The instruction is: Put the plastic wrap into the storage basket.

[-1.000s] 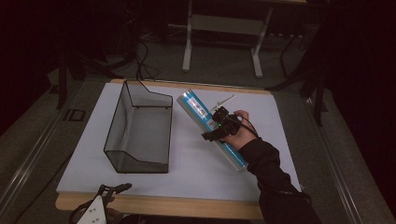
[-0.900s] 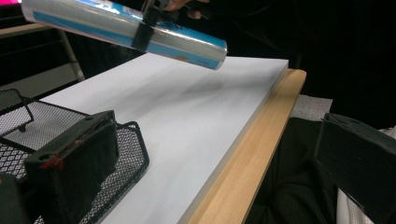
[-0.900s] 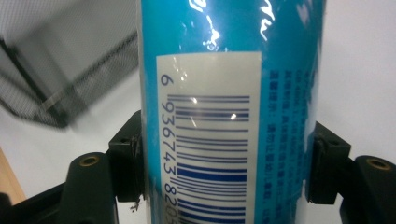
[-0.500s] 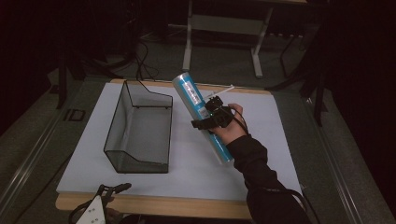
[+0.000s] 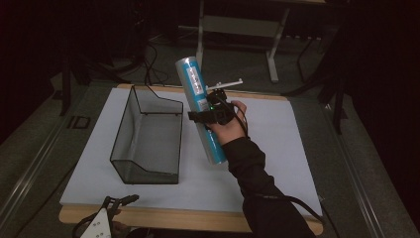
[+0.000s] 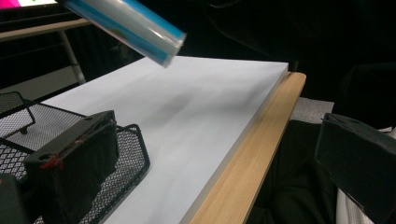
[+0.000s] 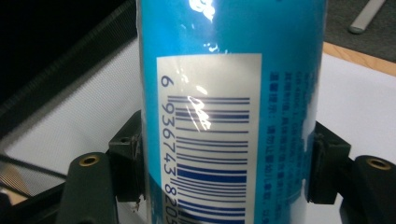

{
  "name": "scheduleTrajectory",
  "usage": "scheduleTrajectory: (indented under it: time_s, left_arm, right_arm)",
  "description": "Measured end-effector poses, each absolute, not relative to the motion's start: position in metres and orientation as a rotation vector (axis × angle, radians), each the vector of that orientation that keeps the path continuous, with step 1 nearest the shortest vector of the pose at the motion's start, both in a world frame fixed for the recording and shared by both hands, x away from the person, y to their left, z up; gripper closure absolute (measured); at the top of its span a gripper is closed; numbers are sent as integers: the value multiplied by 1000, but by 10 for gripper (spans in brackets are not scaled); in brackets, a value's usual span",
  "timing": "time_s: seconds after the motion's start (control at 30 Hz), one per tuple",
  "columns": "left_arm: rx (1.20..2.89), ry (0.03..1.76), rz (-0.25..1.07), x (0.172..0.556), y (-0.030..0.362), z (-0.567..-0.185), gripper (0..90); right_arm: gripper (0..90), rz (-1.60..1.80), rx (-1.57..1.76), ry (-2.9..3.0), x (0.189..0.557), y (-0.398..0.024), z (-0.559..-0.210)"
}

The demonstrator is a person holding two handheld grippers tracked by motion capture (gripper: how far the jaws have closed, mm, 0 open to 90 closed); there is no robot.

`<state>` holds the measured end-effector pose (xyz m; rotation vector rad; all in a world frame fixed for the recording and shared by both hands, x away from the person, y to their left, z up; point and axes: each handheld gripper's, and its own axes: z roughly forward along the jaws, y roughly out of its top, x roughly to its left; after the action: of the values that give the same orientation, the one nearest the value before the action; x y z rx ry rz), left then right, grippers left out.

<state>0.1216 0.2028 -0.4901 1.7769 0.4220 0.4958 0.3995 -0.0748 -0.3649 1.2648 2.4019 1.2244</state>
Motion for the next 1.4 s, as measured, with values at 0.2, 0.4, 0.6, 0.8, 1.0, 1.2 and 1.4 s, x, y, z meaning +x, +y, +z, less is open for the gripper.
scheduleTrajectory:
  time_s: [0.2,0.4,0.6,0.8,1.0,1.2,1.4]
  left_arm:
    - [1775,420,498,121,203,-490,3]
    - [1767,423,499,121,203,-490,3]
    - [1768,419,497,120,203,-490,3]
    - [1767,418,495,120,203,-490,3]
    - [1768,414,497,119,204,-489,3]
    - [1769,412,496,119,204,-490,3]
    - [1766,412,495,119,204,-489,3]
  right_arm:
    - [315,1309,1267,2337,401,-57,-356]
    - [315,1364,1312,2280,404,-41,-357]
    - [315,1457,1400,2187,407,-25,-363]
    - [315,1511,1432,2133,406,-8,-370]
    - [315,1533,1496,2087,406,7,-387]
    - [315,1516,1537,2104,407,16,-409]
    - [315,1500,1609,2132,405,24,-438]
